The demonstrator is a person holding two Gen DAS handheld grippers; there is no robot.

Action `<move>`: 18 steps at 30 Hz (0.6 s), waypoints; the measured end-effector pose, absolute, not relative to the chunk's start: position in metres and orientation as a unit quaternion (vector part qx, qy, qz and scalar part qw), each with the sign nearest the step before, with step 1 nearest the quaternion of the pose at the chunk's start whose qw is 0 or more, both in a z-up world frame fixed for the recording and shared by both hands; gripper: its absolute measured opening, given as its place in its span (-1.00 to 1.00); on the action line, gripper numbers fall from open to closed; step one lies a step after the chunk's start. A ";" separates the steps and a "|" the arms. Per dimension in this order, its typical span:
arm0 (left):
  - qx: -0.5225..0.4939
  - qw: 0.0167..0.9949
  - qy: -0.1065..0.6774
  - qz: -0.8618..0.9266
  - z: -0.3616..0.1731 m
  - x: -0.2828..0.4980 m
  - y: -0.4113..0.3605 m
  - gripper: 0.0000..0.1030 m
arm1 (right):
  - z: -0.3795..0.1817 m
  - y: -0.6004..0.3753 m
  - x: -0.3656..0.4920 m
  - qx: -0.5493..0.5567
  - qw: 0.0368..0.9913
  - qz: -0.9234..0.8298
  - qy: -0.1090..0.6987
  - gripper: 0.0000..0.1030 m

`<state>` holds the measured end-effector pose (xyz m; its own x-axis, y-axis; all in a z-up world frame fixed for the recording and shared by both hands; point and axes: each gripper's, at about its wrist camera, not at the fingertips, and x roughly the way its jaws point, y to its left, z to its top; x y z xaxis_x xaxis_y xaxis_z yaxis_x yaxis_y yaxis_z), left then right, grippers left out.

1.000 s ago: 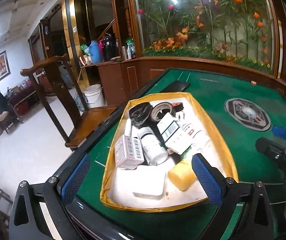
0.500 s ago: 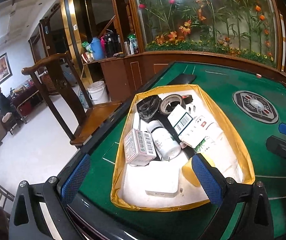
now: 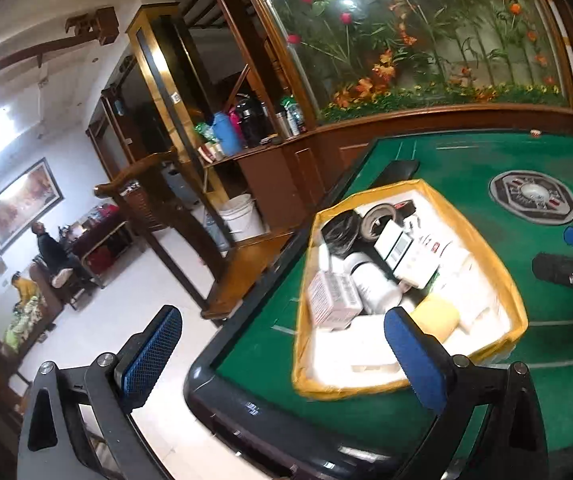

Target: Organize rigid objects

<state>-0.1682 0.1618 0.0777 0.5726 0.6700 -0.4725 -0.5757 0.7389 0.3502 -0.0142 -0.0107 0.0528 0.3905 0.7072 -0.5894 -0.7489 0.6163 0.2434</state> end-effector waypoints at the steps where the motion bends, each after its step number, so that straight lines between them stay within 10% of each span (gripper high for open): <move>1: 0.075 0.883 0.300 0.352 0.077 -0.171 0.162 0.99 | 0.052 -0.011 -0.014 -0.027 0.832 0.437 0.341 0.95; 18: 0.061 0.870 0.347 0.346 0.052 -0.160 0.167 0.99 | 0.048 -0.008 -0.015 -0.029 0.831 0.436 0.344 0.95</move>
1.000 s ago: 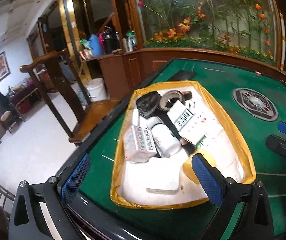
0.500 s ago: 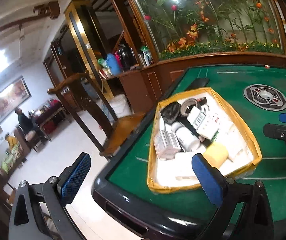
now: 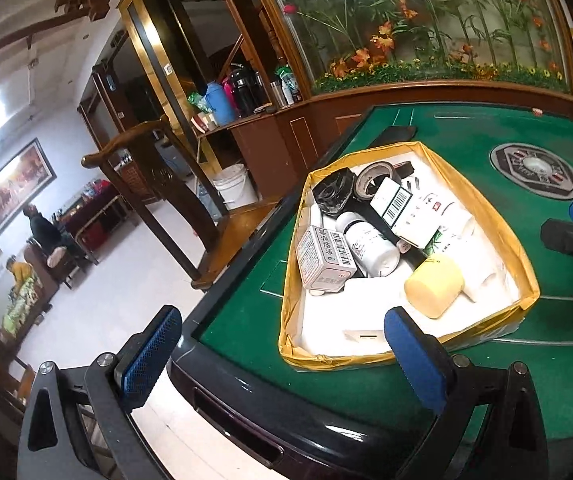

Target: Organize rigid objects

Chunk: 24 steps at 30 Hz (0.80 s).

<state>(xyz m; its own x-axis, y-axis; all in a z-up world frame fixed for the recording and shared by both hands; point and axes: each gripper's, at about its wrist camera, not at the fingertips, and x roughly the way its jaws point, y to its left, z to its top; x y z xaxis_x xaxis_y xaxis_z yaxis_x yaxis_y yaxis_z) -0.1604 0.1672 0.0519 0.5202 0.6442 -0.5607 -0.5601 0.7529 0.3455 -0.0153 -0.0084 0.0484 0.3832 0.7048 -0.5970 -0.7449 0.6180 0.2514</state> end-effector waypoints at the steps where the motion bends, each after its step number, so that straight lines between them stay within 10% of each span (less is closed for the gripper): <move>1: 0.066 0.869 0.346 0.347 0.052 -0.160 0.166 0.99 | 0.048 -0.008 -0.015 -0.029 0.831 0.436 0.344 0.95; 24: 0.056 0.871 0.351 0.340 0.054 -0.160 0.169 0.99 | 0.048 -0.009 -0.015 -0.028 0.832 0.436 0.343 0.95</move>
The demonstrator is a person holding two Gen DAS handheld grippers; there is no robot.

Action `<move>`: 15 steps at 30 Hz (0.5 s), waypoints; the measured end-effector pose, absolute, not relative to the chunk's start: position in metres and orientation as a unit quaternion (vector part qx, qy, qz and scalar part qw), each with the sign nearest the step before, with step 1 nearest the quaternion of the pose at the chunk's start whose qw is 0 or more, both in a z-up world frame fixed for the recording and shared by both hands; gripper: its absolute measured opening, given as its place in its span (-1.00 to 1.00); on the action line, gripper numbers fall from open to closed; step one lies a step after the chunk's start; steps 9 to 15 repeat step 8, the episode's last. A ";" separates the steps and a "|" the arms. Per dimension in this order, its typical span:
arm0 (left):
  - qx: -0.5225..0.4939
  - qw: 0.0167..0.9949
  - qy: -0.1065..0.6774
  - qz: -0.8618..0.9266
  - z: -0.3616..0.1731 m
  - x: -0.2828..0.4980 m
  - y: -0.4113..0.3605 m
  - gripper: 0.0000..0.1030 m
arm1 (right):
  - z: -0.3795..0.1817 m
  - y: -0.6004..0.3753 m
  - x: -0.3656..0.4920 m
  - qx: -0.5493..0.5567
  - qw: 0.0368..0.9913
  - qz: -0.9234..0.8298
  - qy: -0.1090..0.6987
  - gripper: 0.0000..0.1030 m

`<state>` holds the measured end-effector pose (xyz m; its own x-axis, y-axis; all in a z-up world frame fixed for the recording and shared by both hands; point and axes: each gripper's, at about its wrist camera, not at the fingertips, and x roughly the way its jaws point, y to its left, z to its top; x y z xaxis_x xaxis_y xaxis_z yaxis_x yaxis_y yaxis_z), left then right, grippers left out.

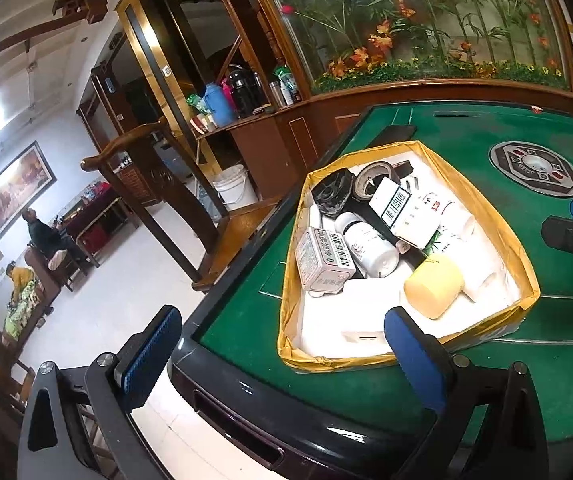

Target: Organize rigid objects

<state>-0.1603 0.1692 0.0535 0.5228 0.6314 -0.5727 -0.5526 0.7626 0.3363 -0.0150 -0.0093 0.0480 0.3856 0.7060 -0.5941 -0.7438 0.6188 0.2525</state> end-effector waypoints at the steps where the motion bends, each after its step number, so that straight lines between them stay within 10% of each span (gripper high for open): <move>1: 0.047 0.875 0.353 0.328 0.053 -0.161 0.170 0.99 | 0.048 -0.009 -0.015 -0.028 0.832 0.436 0.343 0.95; 15: 0.047 0.877 0.344 0.333 0.054 -0.163 0.170 0.99 | 0.049 -0.011 -0.015 -0.027 0.834 0.433 0.342 0.95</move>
